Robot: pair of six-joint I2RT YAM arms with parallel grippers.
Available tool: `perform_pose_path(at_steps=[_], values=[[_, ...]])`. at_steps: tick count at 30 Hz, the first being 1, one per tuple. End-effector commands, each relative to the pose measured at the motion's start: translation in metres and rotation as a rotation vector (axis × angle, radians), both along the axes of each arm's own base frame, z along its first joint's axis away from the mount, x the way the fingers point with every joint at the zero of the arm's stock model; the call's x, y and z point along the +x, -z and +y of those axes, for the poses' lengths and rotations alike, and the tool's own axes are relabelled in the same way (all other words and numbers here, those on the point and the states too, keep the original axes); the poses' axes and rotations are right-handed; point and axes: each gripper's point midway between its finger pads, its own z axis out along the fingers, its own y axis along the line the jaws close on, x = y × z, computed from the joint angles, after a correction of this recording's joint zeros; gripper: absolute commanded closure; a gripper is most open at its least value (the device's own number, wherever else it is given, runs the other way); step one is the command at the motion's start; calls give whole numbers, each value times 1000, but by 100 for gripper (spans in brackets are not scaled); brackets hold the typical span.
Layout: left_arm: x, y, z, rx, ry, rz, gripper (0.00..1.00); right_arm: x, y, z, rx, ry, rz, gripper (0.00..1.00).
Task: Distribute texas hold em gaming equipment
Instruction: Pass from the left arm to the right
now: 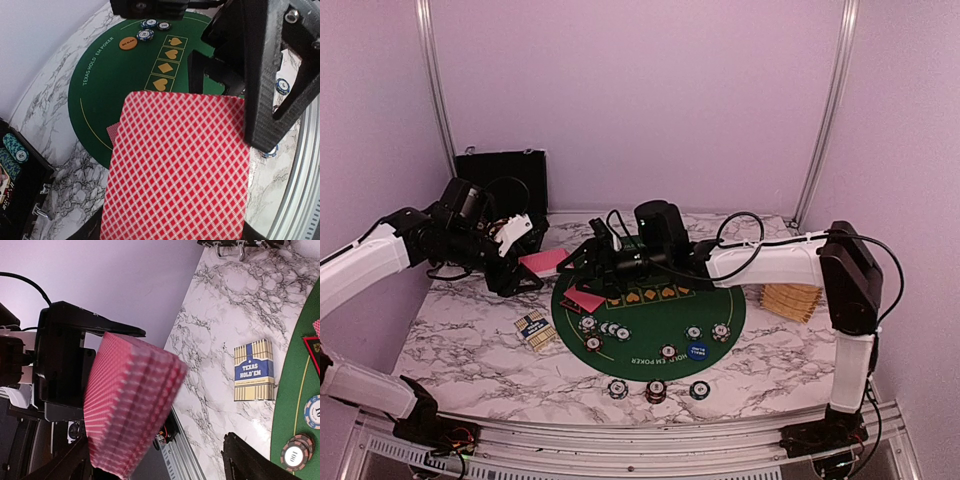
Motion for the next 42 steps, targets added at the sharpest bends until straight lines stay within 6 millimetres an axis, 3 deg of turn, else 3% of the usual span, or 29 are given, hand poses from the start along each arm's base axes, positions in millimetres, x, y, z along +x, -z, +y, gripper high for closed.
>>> perform_pose_path(at_steps=[1,6,15,29,35,37,41,42], values=[[-14,-21,-8,-22,71,-19,100,1,-18,12,76,-20,27,11],[-21,-18,-4,15,92,-40,100,-5,-38,13,183,-45,52,11],[-25,-17,-3,21,92,-48,100,-10,-46,20,181,-68,57,17],[-20,-22,-6,70,111,-135,100,-13,-67,34,232,-77,93,63],[-18,-26,-6,103,114,-179,100,-10,-64,35,213,-58,96,88],[-17,-26,-5,114,109,-185,83,-11,-62,35,194,-49,82,95],[-18,-25,-6,106,90,-166,15,-13,-59,37,165,-44,42,100],[-19,-23,-7,106,86,-156,3,-13,-57,38,155,-44,34,100]])
